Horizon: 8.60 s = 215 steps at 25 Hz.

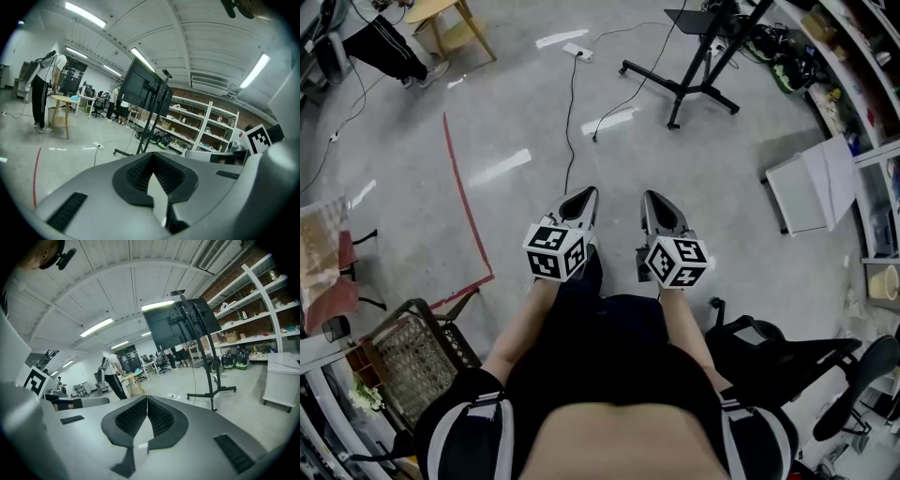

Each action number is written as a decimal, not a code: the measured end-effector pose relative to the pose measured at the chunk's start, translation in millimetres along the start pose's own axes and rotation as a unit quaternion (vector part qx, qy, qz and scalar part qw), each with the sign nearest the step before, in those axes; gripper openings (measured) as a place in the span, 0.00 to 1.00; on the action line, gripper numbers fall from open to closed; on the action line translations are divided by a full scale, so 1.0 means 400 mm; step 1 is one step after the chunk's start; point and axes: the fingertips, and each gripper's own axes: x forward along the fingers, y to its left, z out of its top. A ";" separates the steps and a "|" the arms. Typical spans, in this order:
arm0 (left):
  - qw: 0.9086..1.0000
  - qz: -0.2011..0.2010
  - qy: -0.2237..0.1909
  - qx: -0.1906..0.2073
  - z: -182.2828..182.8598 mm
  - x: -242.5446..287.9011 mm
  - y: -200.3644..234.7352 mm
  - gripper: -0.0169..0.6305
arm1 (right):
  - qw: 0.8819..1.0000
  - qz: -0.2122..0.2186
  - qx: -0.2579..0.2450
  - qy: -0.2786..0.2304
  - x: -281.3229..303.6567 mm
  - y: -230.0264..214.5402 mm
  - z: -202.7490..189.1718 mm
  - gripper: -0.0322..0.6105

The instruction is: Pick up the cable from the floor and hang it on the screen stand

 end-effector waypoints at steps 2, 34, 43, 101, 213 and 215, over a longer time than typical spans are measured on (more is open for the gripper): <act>1.000 -0.004 0.003 0.004 0.027 0.035 0.031 0.03 | 1.000 -0.005 -0.001 -0.001 0.049 -0.008 0.024 0.08; 1.000 -0.030 0.000 -0.010 0.190 0.272 0.318 0.03 | 1.000 -0.017 -0.019 0.012 0.420 -0.008 0.126 0.08; 1.000 -0.023 0.004 -0.017 0.204 0.332 0.349 0.03 | 1.000 -0.021 -0.012 0.017 0.466 -0.058 0.147 0.08; 0.996 0.049 0.061 -0.040 0.384 1.166 0.751 0.03 | 0.987 0.105 -0.008 0.118 1.347 -0.512 0.316 0.08; 0.979 0.045 0.173 -0.096 -0.804 1.587 1.370 0.03 | 0.929 0.079 -0.091 0.349 1.909 -0.850 -1.036 0.21; 0.980 0.044 0.169 -0.096 -0.757 1.582 1.352 0.03 | 0.931 0.079 -0.095 0.344 1.904 -0.848 -0.985 0.21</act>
